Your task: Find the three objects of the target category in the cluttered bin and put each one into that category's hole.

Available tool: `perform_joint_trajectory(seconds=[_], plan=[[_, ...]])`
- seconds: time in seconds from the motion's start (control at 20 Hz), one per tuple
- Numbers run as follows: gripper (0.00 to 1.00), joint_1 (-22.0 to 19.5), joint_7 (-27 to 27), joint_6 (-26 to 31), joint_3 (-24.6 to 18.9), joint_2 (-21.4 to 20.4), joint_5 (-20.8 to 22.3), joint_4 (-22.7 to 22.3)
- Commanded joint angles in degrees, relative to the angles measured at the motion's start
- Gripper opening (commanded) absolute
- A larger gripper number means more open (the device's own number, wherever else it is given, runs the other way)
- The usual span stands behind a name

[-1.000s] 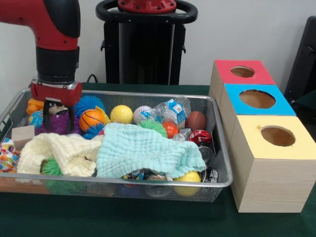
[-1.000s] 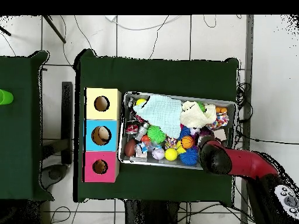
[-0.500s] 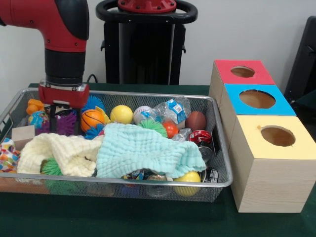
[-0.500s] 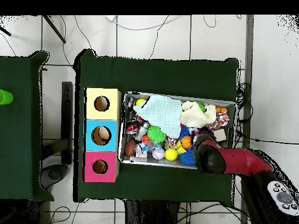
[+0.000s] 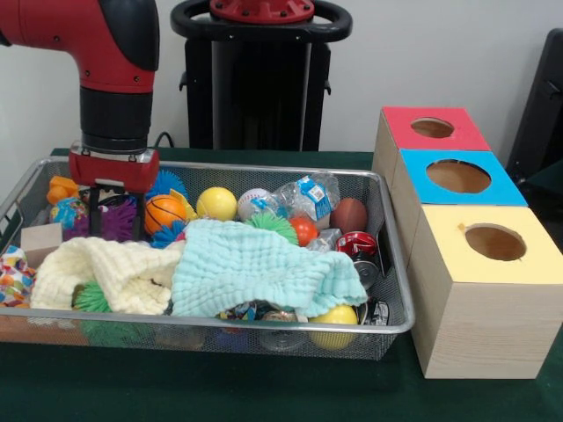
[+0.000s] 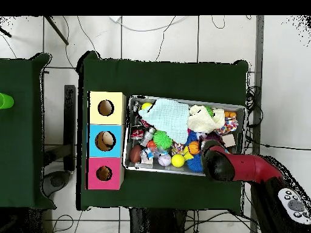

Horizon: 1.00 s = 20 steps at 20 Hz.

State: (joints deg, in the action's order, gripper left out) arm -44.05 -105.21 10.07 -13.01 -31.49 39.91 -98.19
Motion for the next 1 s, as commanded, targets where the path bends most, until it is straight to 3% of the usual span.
perform_joint_trajectory(seconds=[0.05, 0.25, 0.3, 1.0], plan=[[1.0, -1.34, 0.98, -1.93, -4.96, 2.46, 3.4, -1.94], [1.0, -1.15, 0.82, -1.76, -4.72, 2.5, 3.29, -1.87], [0.0, -1.18, 0.88, -1.74, -4.74, 2.53, 3.32, -1.84], [0.0, -0.15, 0.33, -1.27, -4.25, 3.24, 2.78, -0.71]])
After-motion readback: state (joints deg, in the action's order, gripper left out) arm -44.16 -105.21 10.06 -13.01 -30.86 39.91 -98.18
